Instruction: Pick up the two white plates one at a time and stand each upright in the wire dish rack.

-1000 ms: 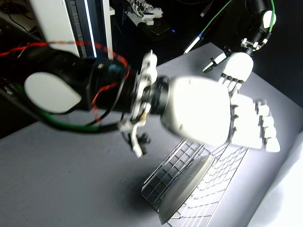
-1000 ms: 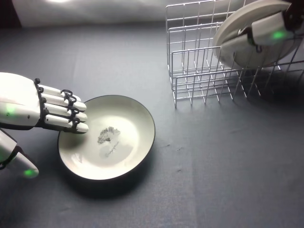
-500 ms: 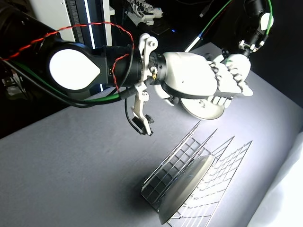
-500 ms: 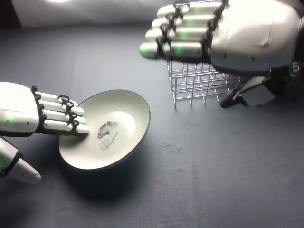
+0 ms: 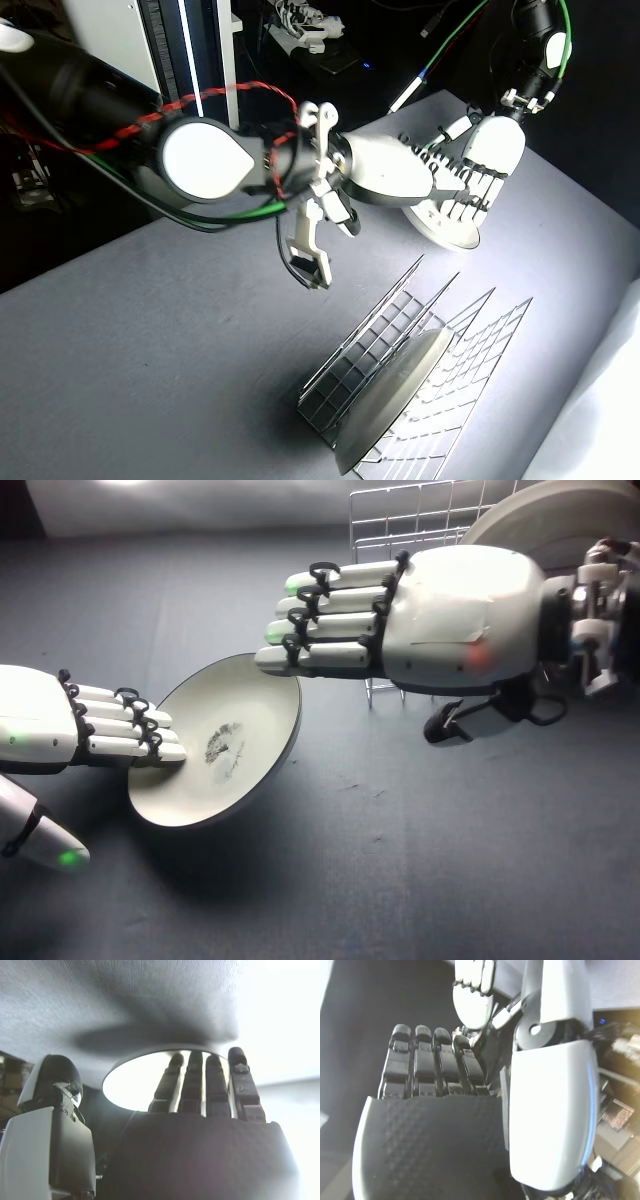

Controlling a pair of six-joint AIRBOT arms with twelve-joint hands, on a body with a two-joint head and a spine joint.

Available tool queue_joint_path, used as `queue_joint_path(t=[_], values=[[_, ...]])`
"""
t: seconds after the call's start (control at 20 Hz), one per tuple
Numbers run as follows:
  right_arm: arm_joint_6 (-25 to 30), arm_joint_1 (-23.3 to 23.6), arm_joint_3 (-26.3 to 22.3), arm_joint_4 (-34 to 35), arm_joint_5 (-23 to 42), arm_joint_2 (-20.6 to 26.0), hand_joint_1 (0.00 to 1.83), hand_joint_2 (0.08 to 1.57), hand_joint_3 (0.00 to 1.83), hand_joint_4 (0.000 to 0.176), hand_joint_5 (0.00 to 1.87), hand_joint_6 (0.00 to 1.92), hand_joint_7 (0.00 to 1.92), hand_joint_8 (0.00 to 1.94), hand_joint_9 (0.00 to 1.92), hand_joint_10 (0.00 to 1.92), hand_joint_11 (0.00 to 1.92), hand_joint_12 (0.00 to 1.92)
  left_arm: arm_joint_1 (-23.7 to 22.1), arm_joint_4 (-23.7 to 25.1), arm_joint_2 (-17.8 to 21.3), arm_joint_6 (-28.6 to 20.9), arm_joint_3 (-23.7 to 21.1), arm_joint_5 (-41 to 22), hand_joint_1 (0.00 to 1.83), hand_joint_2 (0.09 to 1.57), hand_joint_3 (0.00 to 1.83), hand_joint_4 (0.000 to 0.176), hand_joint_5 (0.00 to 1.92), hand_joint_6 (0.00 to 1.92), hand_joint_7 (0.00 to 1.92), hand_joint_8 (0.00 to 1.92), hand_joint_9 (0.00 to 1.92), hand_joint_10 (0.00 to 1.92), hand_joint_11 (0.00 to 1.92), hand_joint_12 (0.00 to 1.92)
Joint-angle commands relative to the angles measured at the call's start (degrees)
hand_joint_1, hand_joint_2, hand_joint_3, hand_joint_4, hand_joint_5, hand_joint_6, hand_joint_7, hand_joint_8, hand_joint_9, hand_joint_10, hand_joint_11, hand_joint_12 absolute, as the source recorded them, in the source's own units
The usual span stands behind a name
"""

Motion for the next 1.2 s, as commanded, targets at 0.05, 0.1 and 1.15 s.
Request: queue_joint_path(t=[0.05,0.1,1.15], values=[[-0.47,0.08,1.02,1.73,4.44,-1.4,1.29,0.87,0.01,0.0,0.0,0.0,0.0,0.0,0.0,0.0,0.0,0.0,0.82,2.83,-0.95,-0.39,-0.06,-1.12,0.0,1.1,0.0,0.0,0.0,0.0,0.0,0.0,0.0,0.0,0.0,0.0],[-0.48,-0.13,1.71,1.73,4.42,-2.58,1.28,0.86,0.0,0.0,0.0,0.0,0.0,0.0,0.0,0.0,0.0,0.0,0.94,2.83,-0.97,-0.46,-0.06,-1.12,0.0,1.1,0.0,0.0,0.01,0.0,0.0,0.0,0.0,0.0,0.0,0.0],[-2.63,-3.71,22.09,3.4,6.12,-25.83,1.27,0.9,0.02,0.0,0.03,0.01,0.0,0.0,0.0,0.0,0.0,0.0,0.89,3.38,-1.7,-0.47,0.52,-1.24,0.0,1.1,0.0,0.0,0.03,0.0,0.0,0.0,0.0,0.0,0.0,0.0]])
